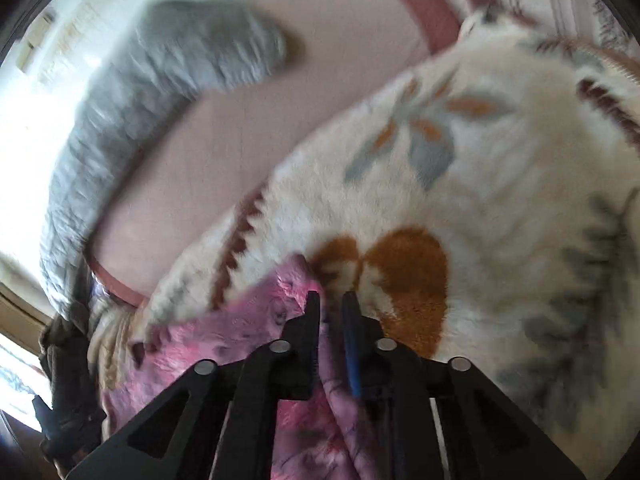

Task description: Fold small clothes

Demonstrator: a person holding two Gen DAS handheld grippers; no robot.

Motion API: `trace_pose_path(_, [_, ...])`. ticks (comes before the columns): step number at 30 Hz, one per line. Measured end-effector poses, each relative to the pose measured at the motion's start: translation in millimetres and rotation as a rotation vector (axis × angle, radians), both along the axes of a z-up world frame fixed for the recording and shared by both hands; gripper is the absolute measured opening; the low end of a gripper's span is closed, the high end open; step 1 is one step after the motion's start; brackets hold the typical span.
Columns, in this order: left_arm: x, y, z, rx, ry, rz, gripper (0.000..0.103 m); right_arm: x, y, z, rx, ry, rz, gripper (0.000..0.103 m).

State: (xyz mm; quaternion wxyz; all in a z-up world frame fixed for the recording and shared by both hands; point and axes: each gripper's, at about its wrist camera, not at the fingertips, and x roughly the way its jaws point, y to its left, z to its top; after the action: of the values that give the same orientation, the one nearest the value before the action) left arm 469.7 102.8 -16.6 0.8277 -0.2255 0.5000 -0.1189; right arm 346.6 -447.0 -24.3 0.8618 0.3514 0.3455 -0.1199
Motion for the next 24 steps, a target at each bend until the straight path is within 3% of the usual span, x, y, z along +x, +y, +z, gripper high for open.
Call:
trace_pose_path(2, [-7.9, -5.3, 5.0, -0.042, -0.02, -0.034, 0.023, -18.6, 11.1, 9.9, 0.042, -0.112, 0.046, 0.019])
trace_pose_path(3, [-14.6, -9.8, 6.7, -0.063, -0.03, -0.05, 0.031, -24.1, 17.7, 10.7, 0.054, -0.13, 0.068, 0.021])
trace_pose_path(4, [-18.8, -16.6, 6.3, -0.065, -0.036, -0.061, 0.046, -27.2, 24.0, 8.0, 0.063, -0.134, 0.097, 0.025])
trace_pose_path(5, [-26.6, -25.3, 1.6, -0.018, -0.04, -0.064, 0.051, -28.2, 32.2, 1.1, 0.062, -0.113, 0.13, 0.028])
trace_pose_path(7, [-24.7, -42.5, -16.0, 0.149, 0.003, -0.068, 0.051, -23.0, 47.2, -23.7, 0.034, 0.034, 0.191, 0.027])
trace_pose_path(8, [-23.8, -50.0, -27.0, 0.245, 0.044, -0.076, 0.048, -28.6, 49.4, -22.7, 0.0, 0.011, 0.183, 0.026])
trace_pose_path(9, [-28.0, -55.4, -29.9, 0.306, 0.025, -0.095, 0.048, -37.2, 51.4, -17.1, -0.021, 0.016, 0.162, 0.028])
trace_pose_path(11, [-36.9, -58.0, -19.6, 0.347, 0.016, -0.098, 0.047, -54.9, 49.3, -3.7, -0.01, 0.054, 0.12, 0.032])
trace_pose_path(14, [-63.4, -54.6, -0.1, 0.265, 0.0, -0.1, 0.046, -94.8, 43.6, 7.5, 0.001, -0.001, 0.067, 0.033])
trace_pose_path(16, [-89.1, -53.9, 8.7, 0.207, -0.026, -0.111, 0.047, -133.0, 36.4, 6.1, 0.003, 0.009, -0.034, 0.042])
trace_pose_path(19, [-122.8, -56.9, 0.8, 0.161, -0.007, -0.116, 0.048, -170.2, 26.8, -12.4, 0.113, 0.007, -0.141, 0.044])
trace_pose_path(21, [-133.1, -57.2, -12.8, 0.171, 0.03, -0.114, 0.049, -169.6, 29.7, -25.8, 0.172, 0.049, -0.092, 0.043])
trace_pose_path(22, [-133.0, -59.6, -21.2, 0.183, 0.049, -0.115, 0.048, -167.2, 34.8, -26.4, 0.162, 0.048, -0.057, 0.036])
trace_pose_path(23, [-135.8, -59.9, -21.4, 0.187, 0.029, -0.111, 0.048, -165.9, 42.3, -23.4, 0.123, 0.041, -0.023, 0.015])
trace_pose_path(24, [-137.8, -61.9, -19.4, 0.19, 0.025, -0.107, 0.048, -164.0, 46.0, -21.9, 0.109, 0.038, 0.001, 0.004])
